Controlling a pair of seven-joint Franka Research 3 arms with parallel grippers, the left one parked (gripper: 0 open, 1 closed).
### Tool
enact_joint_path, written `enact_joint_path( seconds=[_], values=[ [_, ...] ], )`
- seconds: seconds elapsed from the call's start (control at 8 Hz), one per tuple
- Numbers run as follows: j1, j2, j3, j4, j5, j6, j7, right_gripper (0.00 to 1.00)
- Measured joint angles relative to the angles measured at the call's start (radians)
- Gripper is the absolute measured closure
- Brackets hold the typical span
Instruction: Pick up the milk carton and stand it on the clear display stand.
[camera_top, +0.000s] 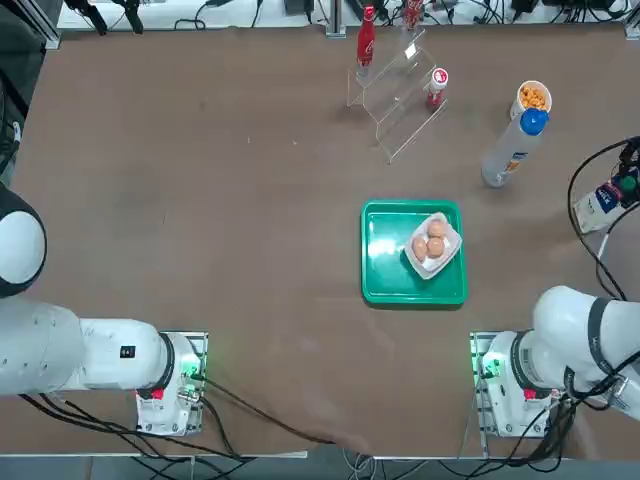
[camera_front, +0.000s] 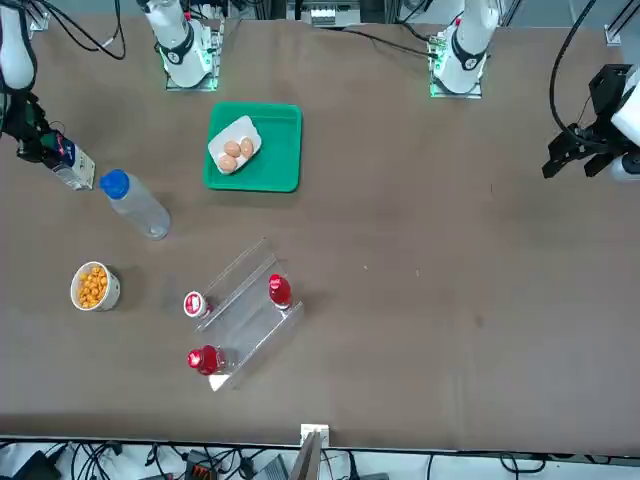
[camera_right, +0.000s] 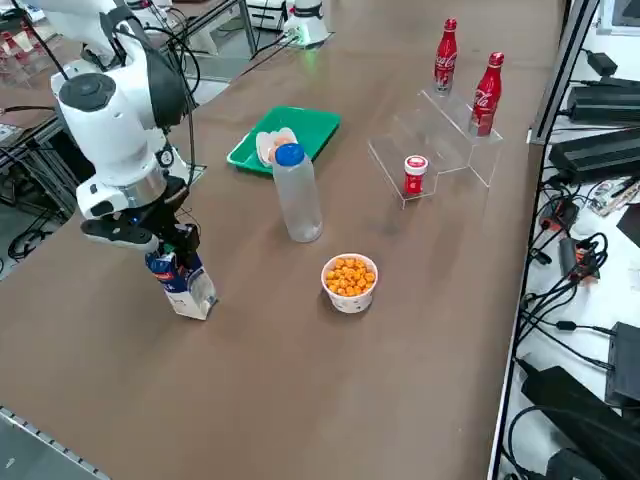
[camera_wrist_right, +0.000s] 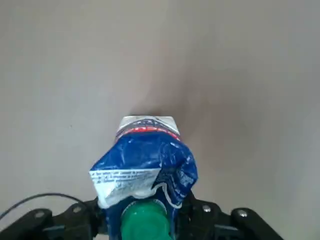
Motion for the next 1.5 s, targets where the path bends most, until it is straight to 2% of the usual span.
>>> enact_joint_path(
  seconds=[0.38,0.75,1.12,1.5],
  values=[
    [0.008,-0.015,0.019,0.113,-0.025,-0.142,-0.042,0.55],
    [0.061,-0.017,0.029,0.309,-0.026,-0.311,-0.237,0.55],
    [0.215,0.016,0.035,0.523,-0.024,-0.462,-0.337,0.55],
    [0.419,0.059,0.041,0.622,-0.025,-0.475,-0.429,0.55]
  ],
)
